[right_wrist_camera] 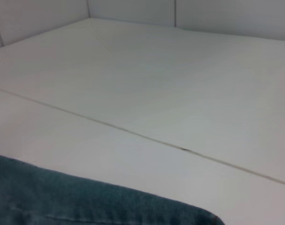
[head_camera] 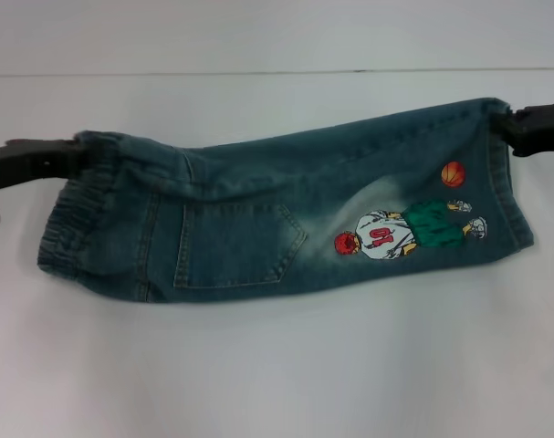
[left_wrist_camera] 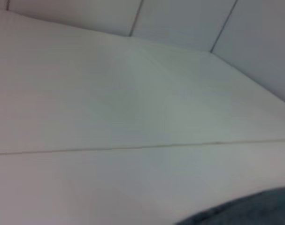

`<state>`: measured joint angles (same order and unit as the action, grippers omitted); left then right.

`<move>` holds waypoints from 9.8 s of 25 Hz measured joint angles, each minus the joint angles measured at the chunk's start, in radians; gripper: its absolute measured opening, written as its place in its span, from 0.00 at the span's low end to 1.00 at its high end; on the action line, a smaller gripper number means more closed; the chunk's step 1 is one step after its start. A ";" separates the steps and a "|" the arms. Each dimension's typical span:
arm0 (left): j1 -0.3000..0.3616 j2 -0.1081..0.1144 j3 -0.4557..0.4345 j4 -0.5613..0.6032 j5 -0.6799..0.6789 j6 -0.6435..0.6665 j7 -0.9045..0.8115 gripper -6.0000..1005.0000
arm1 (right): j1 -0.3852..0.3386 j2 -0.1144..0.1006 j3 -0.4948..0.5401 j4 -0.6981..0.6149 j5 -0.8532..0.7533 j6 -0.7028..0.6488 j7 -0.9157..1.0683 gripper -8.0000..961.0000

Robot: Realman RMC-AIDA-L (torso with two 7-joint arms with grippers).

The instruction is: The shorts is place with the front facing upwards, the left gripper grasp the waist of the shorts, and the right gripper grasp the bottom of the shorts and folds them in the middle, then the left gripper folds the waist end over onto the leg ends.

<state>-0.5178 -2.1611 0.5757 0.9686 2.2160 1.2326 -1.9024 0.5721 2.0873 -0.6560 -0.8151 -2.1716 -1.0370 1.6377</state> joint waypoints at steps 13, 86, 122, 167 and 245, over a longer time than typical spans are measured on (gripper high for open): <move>0.004 0.010 0.185 -0.032 0.074 -0.185 0.006 0.32 | -0.019 -0.003 -0.039 0.004 -0.021 0.071 0.020 0.23; 0.240 0.004 -0.130 -0.225 -0.150 0.033 0.742 0.82 | -0.249 -0.001 0.269 0.274 0.305 -0.526 -0.628 0.69; 0.048 -0.001 -0.114 0.105 -0.214 0.436 0.155 0.04 | -0.146 0.003 0.452 0.552 0.319 -0.347 -0.884 0.26; -0.124 -0.009 0.442 0.246 -0.289 0.194 -0.132 0.05 | -0.056 0.004 0.374 0.786 0.197 -0.257 -1.177 0.01; 0.307 0.056 -0.242 -0.213 -0.053 0.632 0.724 0.90 | -0.352 0.005 0.475 0.138 -0.035 -0.850 -0.585 0.98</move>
<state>-0.2110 -2.1046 0.3336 0.7559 2.1630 1.8645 -1.1781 0.2198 2.0926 -0.1807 -0.6768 -2.2070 -1.8866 1.0525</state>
